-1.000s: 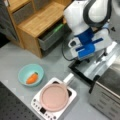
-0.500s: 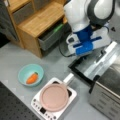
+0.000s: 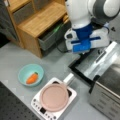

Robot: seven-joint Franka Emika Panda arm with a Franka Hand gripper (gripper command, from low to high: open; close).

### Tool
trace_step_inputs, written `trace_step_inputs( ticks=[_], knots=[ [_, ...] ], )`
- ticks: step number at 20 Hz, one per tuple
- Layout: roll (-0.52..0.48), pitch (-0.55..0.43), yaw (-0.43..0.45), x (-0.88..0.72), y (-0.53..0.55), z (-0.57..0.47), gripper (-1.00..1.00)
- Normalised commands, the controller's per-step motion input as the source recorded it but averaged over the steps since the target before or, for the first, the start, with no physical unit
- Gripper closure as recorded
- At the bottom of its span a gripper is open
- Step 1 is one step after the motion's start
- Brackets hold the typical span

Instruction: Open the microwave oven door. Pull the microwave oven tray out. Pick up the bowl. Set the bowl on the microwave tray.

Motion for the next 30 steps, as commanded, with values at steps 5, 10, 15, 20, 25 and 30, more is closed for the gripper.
trace_step_inputs(
  ticks=[5, 10, 15, 20, 25, 30],
  knots=[
    [-0.325, 0.023, -0.122, 0.17, -0.04, 0.17, -1.0],
    [-0.264, 0.009, -0.086, 0.2, -0.11, 0.13, -1.0],
    [-0.278, 0.02, -0.091, 0.29, -0.25, 0.18, -1.0],
    [-0.219, 0.079, -0.016, 0.4, -0.47, 0.3, -1.0],
    [-0.128, 0.143, 0.021, 0.52, -0.49, 0.35, -1.0],
    [-0.08, 0.202, 0.041, 0.47, -0.28, 0.28, -1.0]
  ],
)
